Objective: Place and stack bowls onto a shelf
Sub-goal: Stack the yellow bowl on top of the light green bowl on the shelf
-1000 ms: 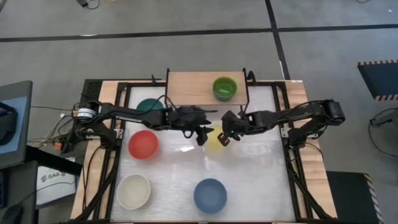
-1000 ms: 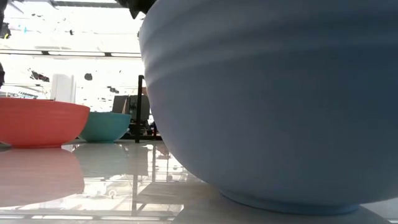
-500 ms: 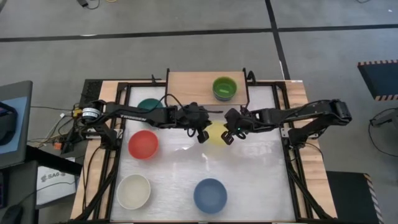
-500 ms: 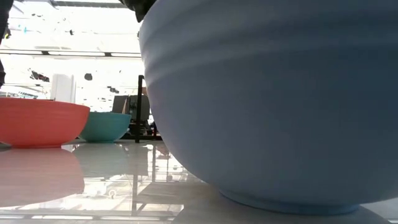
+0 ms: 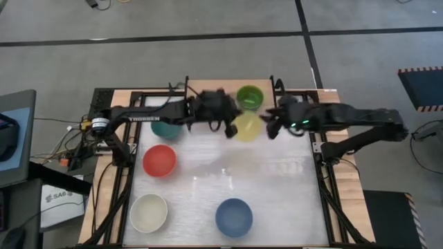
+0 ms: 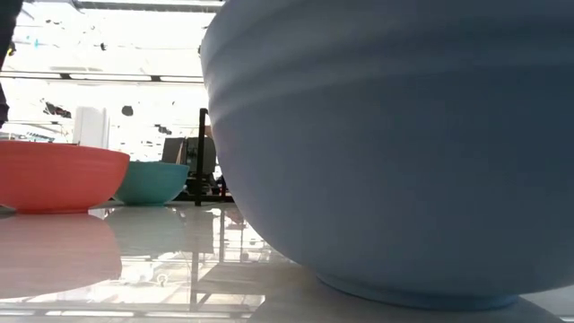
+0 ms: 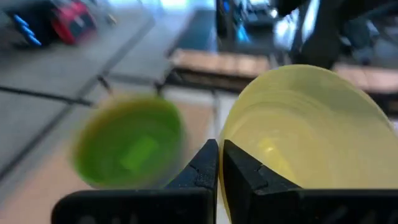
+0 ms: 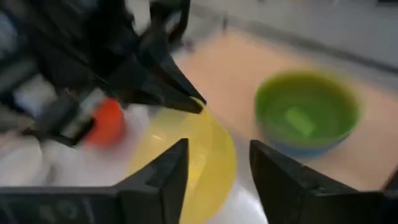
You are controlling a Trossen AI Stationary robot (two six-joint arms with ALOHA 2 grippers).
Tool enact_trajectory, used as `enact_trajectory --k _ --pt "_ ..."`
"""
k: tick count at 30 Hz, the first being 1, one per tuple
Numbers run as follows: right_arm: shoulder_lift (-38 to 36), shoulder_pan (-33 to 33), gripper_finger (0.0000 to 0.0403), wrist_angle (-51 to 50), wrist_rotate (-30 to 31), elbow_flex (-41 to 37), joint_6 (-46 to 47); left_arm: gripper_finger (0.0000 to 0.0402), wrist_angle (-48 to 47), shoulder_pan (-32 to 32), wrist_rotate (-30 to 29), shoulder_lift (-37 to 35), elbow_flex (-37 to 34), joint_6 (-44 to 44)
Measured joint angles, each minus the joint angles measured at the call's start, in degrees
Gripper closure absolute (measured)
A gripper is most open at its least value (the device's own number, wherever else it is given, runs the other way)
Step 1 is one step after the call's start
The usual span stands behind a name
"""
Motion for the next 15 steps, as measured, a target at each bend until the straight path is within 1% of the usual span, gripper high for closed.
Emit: enact_trajectory --k 3,5,8,10,13,15 --pt "-3.42 0.0 0.0184 -0.72 4.65 0.91 0.1 0.0401 1.87 3.66 -0.39 1.38 3.43 0.45" --pt "-5.25 -0.04 0.0181 -0.76 6.2 1.01 0.59 0.0401 2.91 5.96 -0.43 2.96 5.42 -0.45" --pt "-6.4 0.13 0.0182 -1.5 7.25 0.99 1.37 0.0401 3.01 9.07 -0.59 5.16 8.16 -4.16" --pt "-6.59 0.09 0.0184 -3.75 7.22 0.94 3.04 0.0401 3.58 10.65 -0.14 7.11 9.99 -6.71" --pt "-6.03 0.15 0.0188 -6.76 7.19 0.94 5.91 0.0401 1.08 12.08 1.23 10.64 12.86 -8.84" --pt "-4.94 0.26 0.019 -8.65 7.19 0.92 8.35 0.0401 -3.49 12.56 1.9 12.31 15.04 -9.54"
